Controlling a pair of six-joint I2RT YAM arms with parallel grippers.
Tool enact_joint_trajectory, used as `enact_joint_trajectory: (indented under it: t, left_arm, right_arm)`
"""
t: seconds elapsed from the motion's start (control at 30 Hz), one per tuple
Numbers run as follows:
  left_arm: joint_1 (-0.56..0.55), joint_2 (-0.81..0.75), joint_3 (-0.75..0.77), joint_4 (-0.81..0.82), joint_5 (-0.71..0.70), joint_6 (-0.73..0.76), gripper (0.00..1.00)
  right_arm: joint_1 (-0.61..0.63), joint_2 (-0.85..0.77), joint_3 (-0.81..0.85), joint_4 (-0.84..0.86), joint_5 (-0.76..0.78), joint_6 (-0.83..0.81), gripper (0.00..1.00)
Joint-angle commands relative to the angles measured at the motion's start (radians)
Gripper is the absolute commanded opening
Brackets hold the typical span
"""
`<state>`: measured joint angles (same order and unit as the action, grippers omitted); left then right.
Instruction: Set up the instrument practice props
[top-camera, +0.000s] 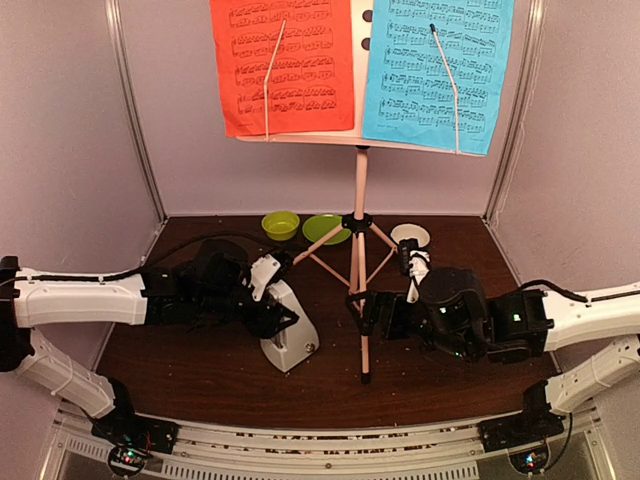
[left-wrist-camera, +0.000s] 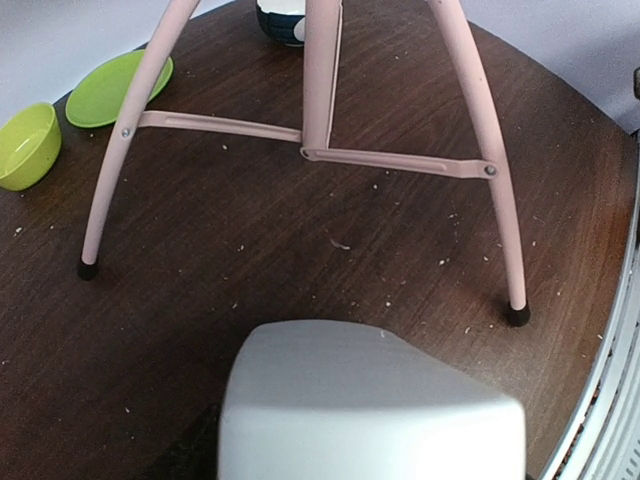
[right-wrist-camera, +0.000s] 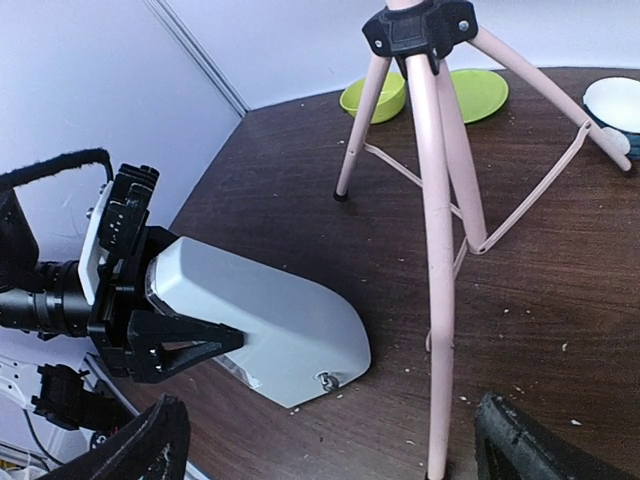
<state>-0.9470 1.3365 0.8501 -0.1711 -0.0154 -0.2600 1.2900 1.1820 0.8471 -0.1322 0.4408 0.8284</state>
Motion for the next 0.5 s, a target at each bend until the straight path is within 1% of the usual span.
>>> enact_joint_trajectory:
  t: [0.0, 0.13, 0.2, 0.3, 0.33, 0.4, 0.47]
  left_arm:
    - [-0.007, 0.023, 0.077, 0.157, -0.028, -0.01, 0.16]
    - [-0.012, 0.064, 0.078, 0.174, -0.031, -0.035, 0.23]
    - [-0.015, 0.087, 0.088, 0.176, -0.049, -0.054, 0.24]
    - [-0.018, 0.127, 0.123, 0.175, -0.064, -0.086, 0.25]
    - [-0.023, 0.14, 0.141, 0.165, -0.073, -0.094, 0.26]
    - [-0.039, 0.165, 0.173, 0.152, -0.101, -0.107, 0.28]
    - [-0.056, 0.187, 0.202, 0.138, -0.128, -0.114, 0.35]
  right_arm:
    - [0.004, -0.007, 0.059, -0.165, 0.075, -0.062, 1.0]
    - [0.004, -0.01, 0.08, -0.223, 0.101, -0.09, 1.0]
    - [0.001, -0.019, 0.076, -0.246, 0.118, -0.103, 1.0]
    - [0.001, -0.044, 0.05, -0.279, 0.159, -0.079, 1.0]
    - [0.0, -0.069, 0.034, -0.269, 0.158, -0.086, 1.0]
    - [-0.007, -0.117, -0.01, -0.194, 0.126, -0.147, 1.0]
    - [-0.031, -0.148, -0.038, -0.148, 0.067, -0.194, 1.0]
